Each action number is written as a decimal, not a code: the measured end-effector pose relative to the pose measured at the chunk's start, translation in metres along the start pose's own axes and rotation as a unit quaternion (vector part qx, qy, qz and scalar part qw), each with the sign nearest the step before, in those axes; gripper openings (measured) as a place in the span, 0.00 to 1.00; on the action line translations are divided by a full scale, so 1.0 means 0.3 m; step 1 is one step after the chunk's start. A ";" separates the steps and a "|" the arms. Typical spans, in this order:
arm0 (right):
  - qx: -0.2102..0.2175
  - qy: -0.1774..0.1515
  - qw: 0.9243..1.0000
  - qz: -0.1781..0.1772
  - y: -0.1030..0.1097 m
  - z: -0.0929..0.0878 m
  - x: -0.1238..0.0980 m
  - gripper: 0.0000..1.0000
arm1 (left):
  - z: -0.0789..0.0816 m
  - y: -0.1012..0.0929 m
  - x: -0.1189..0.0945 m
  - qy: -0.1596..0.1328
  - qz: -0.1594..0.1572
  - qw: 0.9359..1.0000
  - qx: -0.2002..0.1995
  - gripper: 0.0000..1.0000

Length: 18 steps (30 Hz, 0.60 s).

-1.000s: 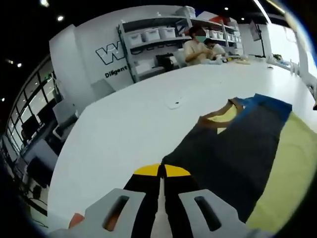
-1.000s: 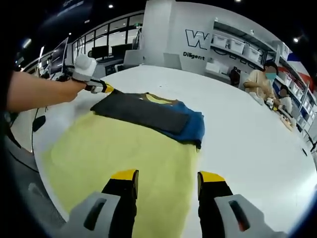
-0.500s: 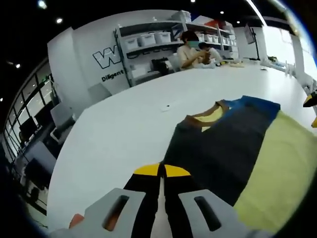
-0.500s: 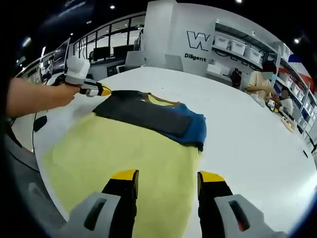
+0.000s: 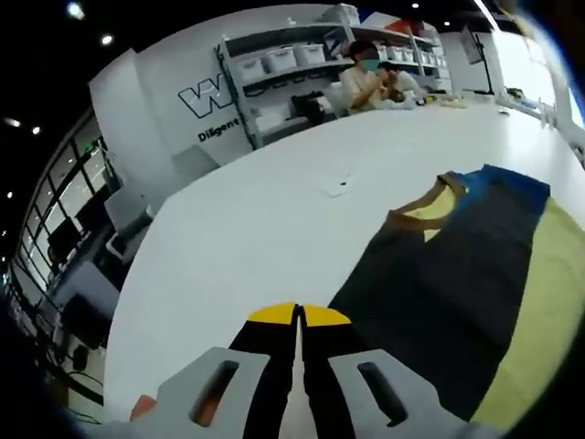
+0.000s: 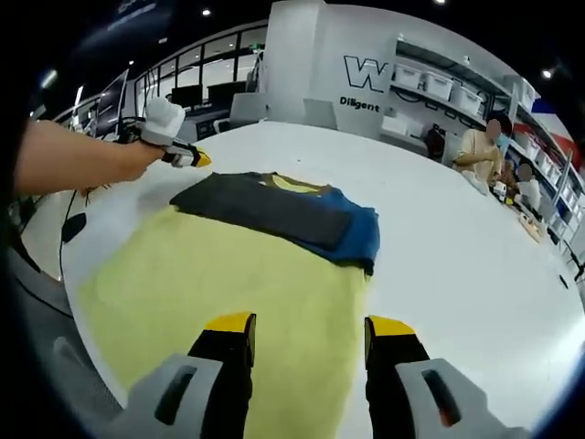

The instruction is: Fold the garment on the visible template until the final outline fits inside the template.

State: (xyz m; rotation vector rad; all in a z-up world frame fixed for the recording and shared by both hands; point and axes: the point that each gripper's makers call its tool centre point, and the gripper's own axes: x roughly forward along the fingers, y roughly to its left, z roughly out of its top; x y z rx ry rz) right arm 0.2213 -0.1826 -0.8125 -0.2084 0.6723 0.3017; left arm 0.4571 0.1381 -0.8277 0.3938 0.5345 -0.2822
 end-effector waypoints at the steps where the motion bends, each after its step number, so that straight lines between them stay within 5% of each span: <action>1: 0.001 0.000 1.000 0.000 -0.001 -0.001 0.000 0.47 | 0.001 0.000 -0.003 -0.001 -0.001 1.000 -0.003 0.01; 8: -0.003 0.002 1.000 0.000 0.003 0.001 0.005 0.46 | 0.021 -0.095 -0.017 -0.017 -0.046 0.999 -0.016 0.01; 18: 0.001 0.002 1.000 -0.005 -0.008 -0.003 -0.002 0.46 | -0.060 -0.125 0.032 0.022 -0.060 0.998 -0.019 0.00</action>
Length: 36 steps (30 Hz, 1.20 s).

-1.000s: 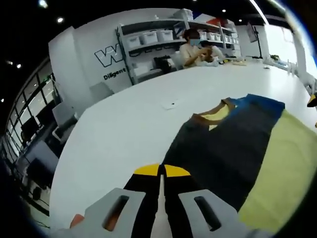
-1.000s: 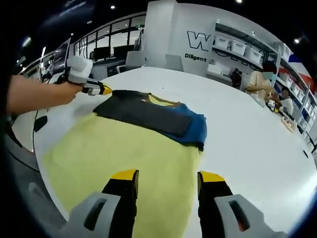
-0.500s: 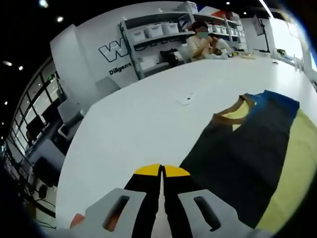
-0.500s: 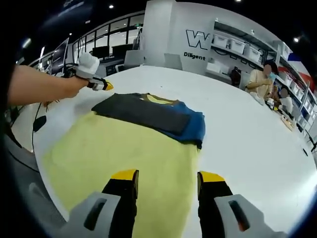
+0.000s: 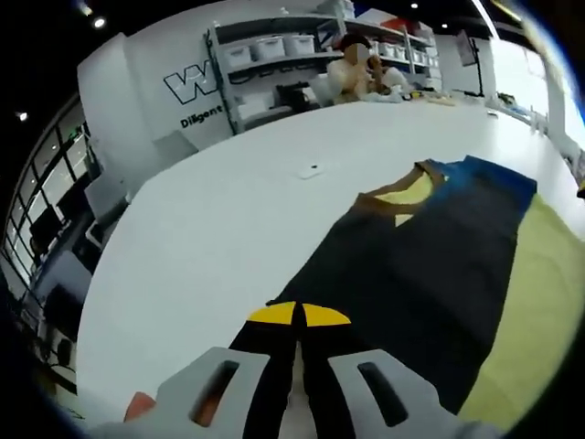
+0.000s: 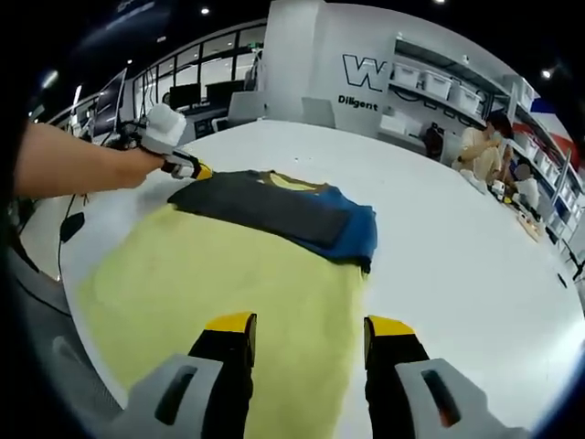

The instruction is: Fold the garment on the visible template until the final outline fits inside the template.

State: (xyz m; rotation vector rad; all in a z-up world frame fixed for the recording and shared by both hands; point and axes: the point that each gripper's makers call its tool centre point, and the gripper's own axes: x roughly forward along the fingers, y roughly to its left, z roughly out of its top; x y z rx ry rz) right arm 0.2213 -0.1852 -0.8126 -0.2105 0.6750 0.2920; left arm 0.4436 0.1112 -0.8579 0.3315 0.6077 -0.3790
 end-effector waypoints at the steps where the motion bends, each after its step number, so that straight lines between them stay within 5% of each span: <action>1: 0.000 0.000 1.000 0.000 0.000 0.001 0.000 0.46 | 0.000 0.006 0.002 -0.004 -0.001 1.000 -0.007 0.00; 10: -0.001 -0.002 1.000 0.000 0.000 0.003 -0.001 0.46 | -0.011 0.041 -0.037 0.007 0.019 1.000 -0.001 0.00; 11: -0.001 -0.003 1.000 0.000 0.001 0.005 -0.001 0.46 | 0.018 0.047 -0.099 -0.024 0.020 0.999 -0.004 0.01; 15: -0.005 -0.005 1.000 0.003 0.011 0.012 -0.001 0.46 | 0.004 0.039 -0.179 -0.030 0.020 0.999 -0.003 0.02; 31: -0.011 -0.009 1.000 0.015 0.031 0.020 -0.005 0.46 | -0.075 -0.171 -0.487 -0.061 -0.033 0.998 -0.012 0.04; 36: -0.009 -0.008 1.000 0.018 0.032 0.017 -0.007 0.46 | -0.107 -0.222 -0.555 -0.056 -0.049 0.997 -0.029 0.15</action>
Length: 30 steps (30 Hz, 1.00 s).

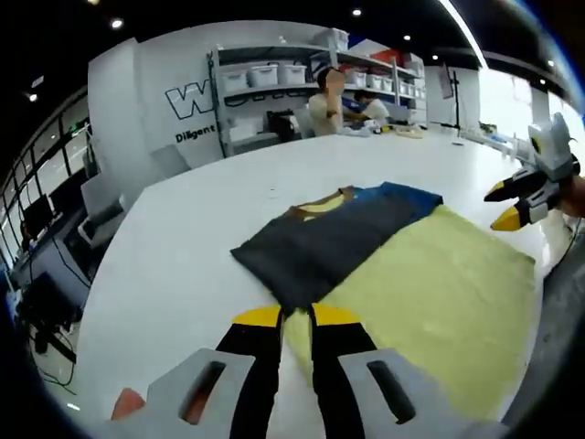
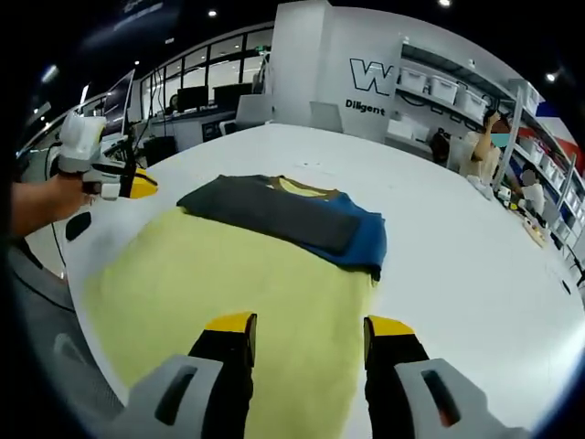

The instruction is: Fold the garment on the visible template until the final outline fits inside the template.

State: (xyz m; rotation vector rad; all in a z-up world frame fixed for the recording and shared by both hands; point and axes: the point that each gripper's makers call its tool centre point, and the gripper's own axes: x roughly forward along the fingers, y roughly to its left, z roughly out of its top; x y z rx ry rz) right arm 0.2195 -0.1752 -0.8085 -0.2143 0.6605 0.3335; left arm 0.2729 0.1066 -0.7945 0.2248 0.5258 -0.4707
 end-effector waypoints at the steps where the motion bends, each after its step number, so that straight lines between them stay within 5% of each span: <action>1: -0.001 0.000 1.000 0.002 0.005 0.000 -0.002 0.46 | -0.006 -0.006 -0.008 0.002 -0.002 1.000 -0.004 0.19; 13: -0.009 -0.003 1.000 0.008 0.015 0.009 -0.033 0.47 | -0.091 -0.083 -0.149 0.042 -0.022 0.994 -0.100 0.72; 20: -0.014 -0.006 1.000 0.009 0.014 0.013 -0.064 0.47 | -0.133 -0.154 -0.218 0.061 -0.044 0.991 -0.111 0.81; 30: -0.028 0.024 0.999 0.017 0.025 -0.063 -0.153 0.49 | -0.241 -0.260 -0.309 0.124 -0.101 0.980 -0.116 0.76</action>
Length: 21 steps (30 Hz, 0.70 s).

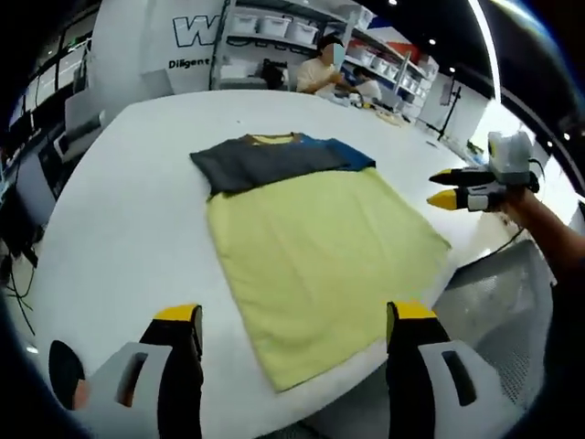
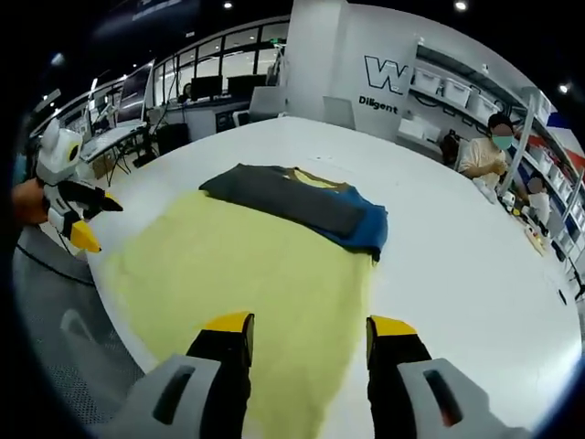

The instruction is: Fold the garment on the visible template until the final outline fits inside the template.

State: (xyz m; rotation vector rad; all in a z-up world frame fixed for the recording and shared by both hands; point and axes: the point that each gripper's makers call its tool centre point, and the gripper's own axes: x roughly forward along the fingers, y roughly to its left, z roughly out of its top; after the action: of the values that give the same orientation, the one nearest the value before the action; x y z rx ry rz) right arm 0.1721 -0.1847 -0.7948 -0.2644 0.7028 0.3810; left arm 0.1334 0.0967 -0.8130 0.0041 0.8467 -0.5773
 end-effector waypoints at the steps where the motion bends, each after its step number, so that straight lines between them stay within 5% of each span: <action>1: 0.000 0.003 1.000 0.001 0.001 -0.007 -0.003 0.49 | -0.013 -0.010 -0.005 0.009 -0.006 1.000 0.003 0.73; 5: 0.000 0.046 0.999 0.024 0.027 -0.083 -0.032 0.48 | -0.059 -0.082 -0.034 0.040 -0.053 0.998 -0.011 0.57; 11: 0.004 0.097 0.994 0.045 0.046 -0.205 -0.044 0.48 | -0.085 -0.056 -0.024 0.061 -0.030 0.998 0.004 0.41; 14: 0.014 0.125 0.990 0.060 0.060 -0.258 -0.050 0.46 | -0.131 -0.027 -0.029 0.101 -0.007 0.995 0.006 0.27; 16: 0.013 0.129 0.990 0.061 0.059 -0.271 -0.048 0.46 | -0.127 -0.023 -0.024 0.093 -0.004 0.996 0.007 0.25; 19: 0.014 0.138 0.988 0.063 0.063 -0.288 -0.052 0.46 | -0.182 0.022 -0.029 0.143 0.023 0.989 0.020 0.16; 21: 0.015 0.140 0.988 0.064 0.063 -0.293 -0.052 0.45 | -0.192 0.027 -0.016 0.146 0.027 0.989 0.021 0.13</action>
State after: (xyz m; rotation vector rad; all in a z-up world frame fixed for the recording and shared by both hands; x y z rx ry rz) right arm 0.1026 -0.2033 -0.8511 -0.2471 1.0051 0.4591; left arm 0.0942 0.1192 -0.8501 0.1537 1.1160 -0.5501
